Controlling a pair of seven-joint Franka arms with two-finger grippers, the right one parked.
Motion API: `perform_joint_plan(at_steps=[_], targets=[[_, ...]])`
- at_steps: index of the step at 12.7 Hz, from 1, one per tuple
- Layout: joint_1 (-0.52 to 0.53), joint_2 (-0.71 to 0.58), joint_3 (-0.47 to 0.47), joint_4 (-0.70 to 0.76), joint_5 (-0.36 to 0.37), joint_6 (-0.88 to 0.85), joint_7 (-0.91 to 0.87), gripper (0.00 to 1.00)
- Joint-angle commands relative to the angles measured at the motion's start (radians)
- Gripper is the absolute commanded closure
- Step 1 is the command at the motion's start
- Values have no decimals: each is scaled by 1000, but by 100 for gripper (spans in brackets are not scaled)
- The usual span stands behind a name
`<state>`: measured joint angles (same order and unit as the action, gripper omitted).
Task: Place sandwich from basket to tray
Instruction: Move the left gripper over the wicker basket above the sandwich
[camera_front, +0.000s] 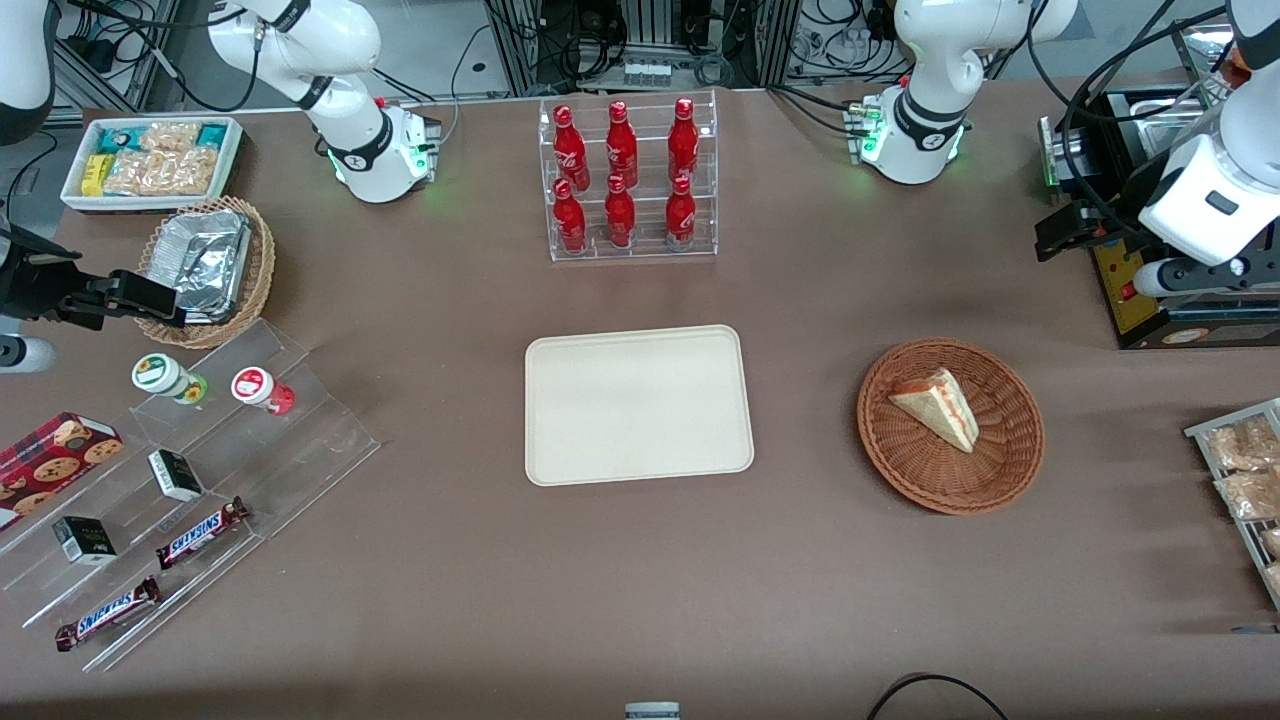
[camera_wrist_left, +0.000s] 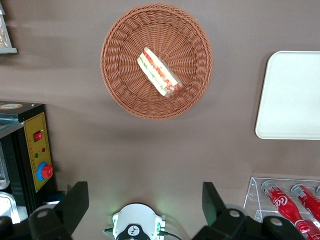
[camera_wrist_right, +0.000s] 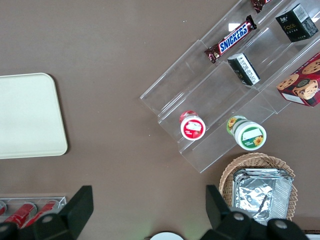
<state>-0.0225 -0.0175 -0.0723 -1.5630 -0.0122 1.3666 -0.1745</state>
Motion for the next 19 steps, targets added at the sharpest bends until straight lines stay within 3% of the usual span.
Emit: perform_joint_plan(at_steps=[1,6,19], targets=[[-11,-4,16,6,-12,-11,7,0],[-11,22,16,-29,-12,25,9,0],[-11,113,16,-386,-11,530,-11,0]])
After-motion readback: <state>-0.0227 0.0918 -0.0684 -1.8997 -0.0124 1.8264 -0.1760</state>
